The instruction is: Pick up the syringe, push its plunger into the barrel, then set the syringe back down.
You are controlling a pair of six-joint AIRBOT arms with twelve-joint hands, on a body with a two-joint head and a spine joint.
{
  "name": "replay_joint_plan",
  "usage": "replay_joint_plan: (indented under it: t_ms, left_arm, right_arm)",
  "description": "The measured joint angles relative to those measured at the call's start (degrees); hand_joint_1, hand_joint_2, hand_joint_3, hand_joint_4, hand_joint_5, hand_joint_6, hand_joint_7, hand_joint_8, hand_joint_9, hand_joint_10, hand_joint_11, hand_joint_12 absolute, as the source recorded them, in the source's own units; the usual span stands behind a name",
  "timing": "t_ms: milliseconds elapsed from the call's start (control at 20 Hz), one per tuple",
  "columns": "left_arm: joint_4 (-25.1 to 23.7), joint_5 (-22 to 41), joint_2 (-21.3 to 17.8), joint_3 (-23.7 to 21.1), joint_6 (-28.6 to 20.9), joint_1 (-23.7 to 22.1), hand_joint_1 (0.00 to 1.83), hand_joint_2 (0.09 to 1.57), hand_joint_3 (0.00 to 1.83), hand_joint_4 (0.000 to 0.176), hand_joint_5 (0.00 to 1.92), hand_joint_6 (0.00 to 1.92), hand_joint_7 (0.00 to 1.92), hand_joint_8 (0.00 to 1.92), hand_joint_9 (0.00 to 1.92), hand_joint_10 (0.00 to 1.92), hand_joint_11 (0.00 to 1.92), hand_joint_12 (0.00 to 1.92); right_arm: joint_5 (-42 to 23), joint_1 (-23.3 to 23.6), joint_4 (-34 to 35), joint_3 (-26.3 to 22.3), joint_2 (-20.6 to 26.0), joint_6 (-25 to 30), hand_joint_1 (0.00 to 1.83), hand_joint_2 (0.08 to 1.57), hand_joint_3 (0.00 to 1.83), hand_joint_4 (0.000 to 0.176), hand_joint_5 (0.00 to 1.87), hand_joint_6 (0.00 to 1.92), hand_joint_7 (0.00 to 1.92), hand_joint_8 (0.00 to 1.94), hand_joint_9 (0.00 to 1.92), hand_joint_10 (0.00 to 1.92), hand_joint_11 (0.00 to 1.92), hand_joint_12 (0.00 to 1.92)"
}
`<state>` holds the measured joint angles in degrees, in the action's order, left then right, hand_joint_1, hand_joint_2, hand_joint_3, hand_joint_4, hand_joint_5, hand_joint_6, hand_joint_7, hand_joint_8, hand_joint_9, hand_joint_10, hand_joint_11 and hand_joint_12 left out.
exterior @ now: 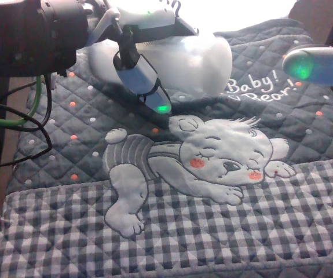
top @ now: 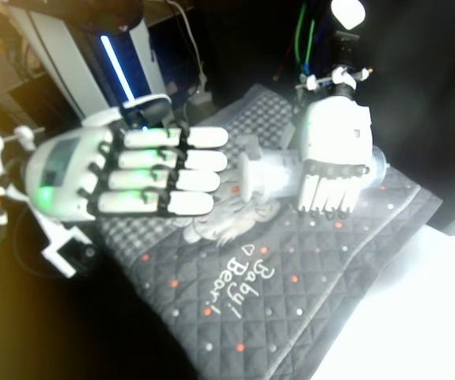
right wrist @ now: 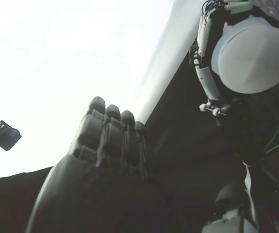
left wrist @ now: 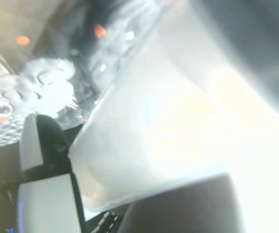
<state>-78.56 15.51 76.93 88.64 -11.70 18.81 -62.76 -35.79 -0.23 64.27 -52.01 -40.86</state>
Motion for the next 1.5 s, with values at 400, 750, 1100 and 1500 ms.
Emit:
replay_joint_plan:
  t_ms: [400, 750, 1100, 1500]
  left_arm:
    - [-1.6, 0.0, 0.0, -0.3, 0.1, 0.0, 0.63, 0.84, 0.0, 0.113, 0.19, 0.0, 0.24, 0.0, 0.27, 0.0, 0.0, 0.93]
    - [-1.4, 1.0, -0.1, -1.0, 0.0, 0.0, 0.58, 0.67, 0.0, 0.176, 0.0, 0.0, 0.0, 0.0, 0.0, 0.0, 0.0, 0.54]
    - [0.6, 1.1, -3.0, -2.9, 2.4, 0.0, 0.58, 0.64, 0.0, 0.176, 0.0, 0.0, 0.0, 0.0, 0.0, 0.0, 0.0, 0.29]
    - [17.0, -0.4, -9.1, -7.6, 19.0, 0.1, 0.48, 0.68, 0.01, 0.176, 0.0, 0.0, 0.0, 0.0, 0.0, 0.0, 0.0, 0.0]
  right_arm:
    - [0.0, 0.0, 0.0, 0.0, 0.0, -0.2, 0.0, 0.88, 0.0, 0.0, 0.03, 0.0, 0.05, 0.0, 0.03, 0.0, 0.02, 0.03]
    - [0.0, 0.0, 0.0, 0.0, 0.0, -0.2, 0.0, 0.89, 0.0, 0.0, 0.05, 0.01, 0.06, 0.01, 0.04, 0.01, 0.04, 0.04]
    - [0.0, 0.0, 0.1, 0.0, 0.0, -0.2, 0.0, 0.89, 0.0, 0.0, 0.04, 0.0, 0.06, 0.0, 0.04, 0.0, 0.03, 0.04]
    - [-0.1, 0.3, 0.1, -0.4, 0.0, -0.3, 0.0, 0.89, 0.0, 0.0, 0.04, 0.0, 0.05, 0.0, 0.04, 0.0, 0.03, 0.04]
